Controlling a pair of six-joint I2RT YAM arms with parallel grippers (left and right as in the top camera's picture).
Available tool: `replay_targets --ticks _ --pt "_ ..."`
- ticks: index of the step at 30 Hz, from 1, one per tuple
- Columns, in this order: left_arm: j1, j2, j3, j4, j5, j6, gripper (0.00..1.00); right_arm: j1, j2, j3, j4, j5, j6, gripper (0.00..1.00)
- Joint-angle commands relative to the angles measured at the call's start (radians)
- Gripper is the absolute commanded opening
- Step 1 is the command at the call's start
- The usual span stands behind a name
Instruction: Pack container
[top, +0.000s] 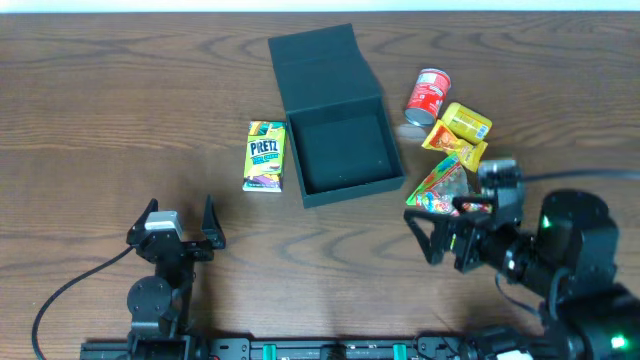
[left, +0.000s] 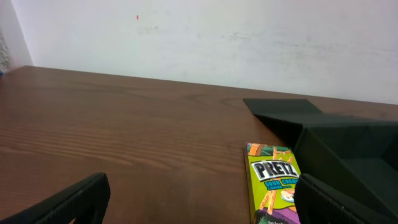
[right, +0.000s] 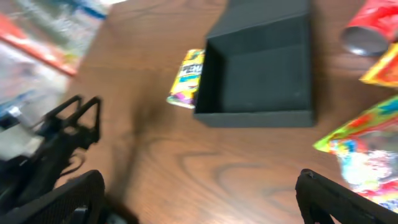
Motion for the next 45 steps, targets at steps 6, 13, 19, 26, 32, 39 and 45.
replay_targets --ticks 6,13,19,26,32,39,45 --pt "0.004 -0.006 -0.014 -0.054 -0.008 0.021 0.95 0.061 0.249 0.278 -0.171 0.333 0.114 0.99" --pt "0.004 -0.006 -0.014 -0.054 -0.008 0.021 0.96 0.061 0.502 0.572 -0.363 0.395 0.192 0.99" --pt "0.004 -0.006 -0.014 -0.054 -0.008 0.021 0.95 0.065 0.574 0.67 -0.47 0.431 0.224 0.99" --pt "0.004 -0.006 -0.014 -0.054 -0.008 0.021 0.95 0.075 0.607 0.67 -0.676 0.584 0.017 0.99" --pt "0.004 -0.006 -0.014 -0.054 -0.008 0.021 0.96 0.075 0.611 0.663 -0.708 0.698 -0.262 0.99" --pt "0.004 -0.006 -0.014 -0.054 -0.008 0.021 0.95 0.084 0.64 0.592 -0.703 0.484 -0.621 0.99" --pt "0.004 -0.006 -0.014 -0.054 -0.008 0.021 0.95 0.077 0.658 0.481 -0.628 0.505 -0.691 0.99"
